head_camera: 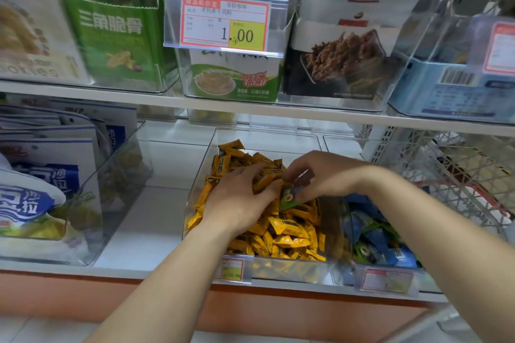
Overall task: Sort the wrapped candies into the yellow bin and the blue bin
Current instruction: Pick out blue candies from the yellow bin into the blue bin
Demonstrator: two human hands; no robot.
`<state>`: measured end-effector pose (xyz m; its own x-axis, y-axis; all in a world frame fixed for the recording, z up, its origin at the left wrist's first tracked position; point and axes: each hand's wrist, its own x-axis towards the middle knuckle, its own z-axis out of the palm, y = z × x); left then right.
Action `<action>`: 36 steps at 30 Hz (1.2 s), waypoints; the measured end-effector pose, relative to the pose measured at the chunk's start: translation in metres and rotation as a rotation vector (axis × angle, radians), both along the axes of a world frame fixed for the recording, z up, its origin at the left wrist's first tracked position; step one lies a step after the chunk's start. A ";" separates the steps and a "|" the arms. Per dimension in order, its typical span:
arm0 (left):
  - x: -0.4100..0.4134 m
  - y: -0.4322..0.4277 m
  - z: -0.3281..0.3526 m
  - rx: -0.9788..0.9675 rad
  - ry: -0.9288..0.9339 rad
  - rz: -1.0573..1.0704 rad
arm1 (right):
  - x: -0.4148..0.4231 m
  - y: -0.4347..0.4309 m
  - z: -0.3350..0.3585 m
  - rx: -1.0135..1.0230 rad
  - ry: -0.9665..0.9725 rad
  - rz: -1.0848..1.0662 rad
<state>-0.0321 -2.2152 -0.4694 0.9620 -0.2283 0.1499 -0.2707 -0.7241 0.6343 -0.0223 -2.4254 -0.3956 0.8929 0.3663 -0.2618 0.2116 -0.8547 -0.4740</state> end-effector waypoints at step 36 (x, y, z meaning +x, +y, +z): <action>-0.010 0.097 0.015 0.024 -0.014 0.111 | 0.082 0.127 -0.035 -0.041 -0.258 0.074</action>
